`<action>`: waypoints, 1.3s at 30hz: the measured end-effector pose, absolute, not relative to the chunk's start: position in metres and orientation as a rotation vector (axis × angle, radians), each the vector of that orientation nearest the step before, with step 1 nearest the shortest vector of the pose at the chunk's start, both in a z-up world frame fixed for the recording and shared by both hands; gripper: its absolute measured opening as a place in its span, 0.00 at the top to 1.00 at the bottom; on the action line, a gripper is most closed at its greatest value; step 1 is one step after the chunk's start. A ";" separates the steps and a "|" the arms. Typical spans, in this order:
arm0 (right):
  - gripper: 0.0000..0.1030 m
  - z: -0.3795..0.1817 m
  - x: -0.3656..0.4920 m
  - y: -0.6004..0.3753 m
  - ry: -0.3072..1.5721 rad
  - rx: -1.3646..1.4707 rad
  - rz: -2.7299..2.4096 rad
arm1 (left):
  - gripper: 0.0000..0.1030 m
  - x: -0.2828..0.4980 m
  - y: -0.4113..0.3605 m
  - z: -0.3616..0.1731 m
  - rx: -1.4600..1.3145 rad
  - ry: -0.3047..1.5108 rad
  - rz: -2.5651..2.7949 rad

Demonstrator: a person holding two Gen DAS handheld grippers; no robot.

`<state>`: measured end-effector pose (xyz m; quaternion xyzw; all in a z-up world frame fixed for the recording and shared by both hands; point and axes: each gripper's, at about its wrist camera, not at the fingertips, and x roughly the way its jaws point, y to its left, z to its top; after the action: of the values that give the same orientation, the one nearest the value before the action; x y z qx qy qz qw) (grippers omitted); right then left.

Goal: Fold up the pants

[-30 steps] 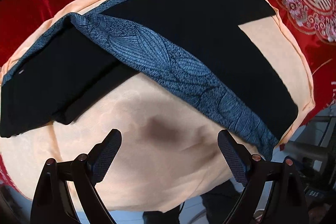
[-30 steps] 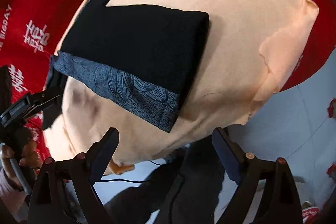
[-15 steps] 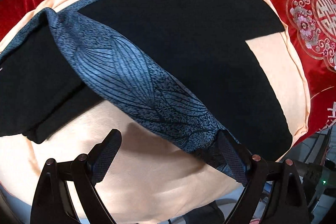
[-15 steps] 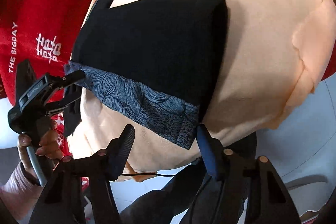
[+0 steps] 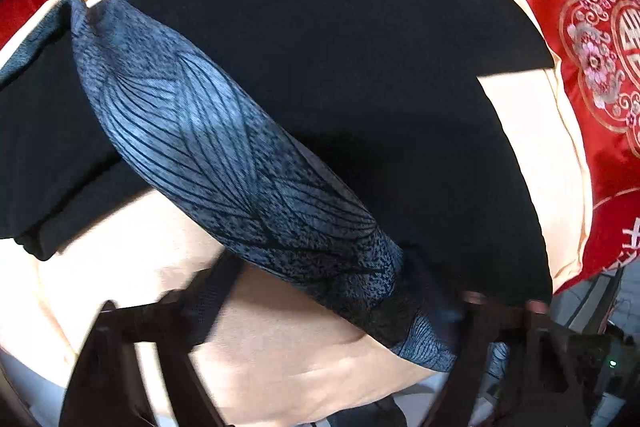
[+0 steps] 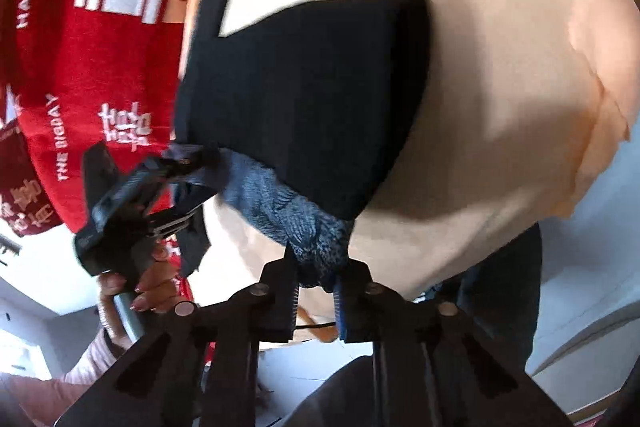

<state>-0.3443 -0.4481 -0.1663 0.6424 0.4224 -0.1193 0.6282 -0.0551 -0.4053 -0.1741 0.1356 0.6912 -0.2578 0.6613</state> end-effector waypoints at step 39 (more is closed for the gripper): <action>0.40 -0.099 -0.135 -0.665 1.196 0.648 -0.396 | 0.17 0.036 -0.427 -0.154 0.417 1.346 -0.315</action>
<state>-0.1351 -0.6648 -0.0987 0.2977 0.5491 -0.1817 0.7595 0.0356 -0.4272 -0.1538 0.1907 0.6159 -0.1443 0.7506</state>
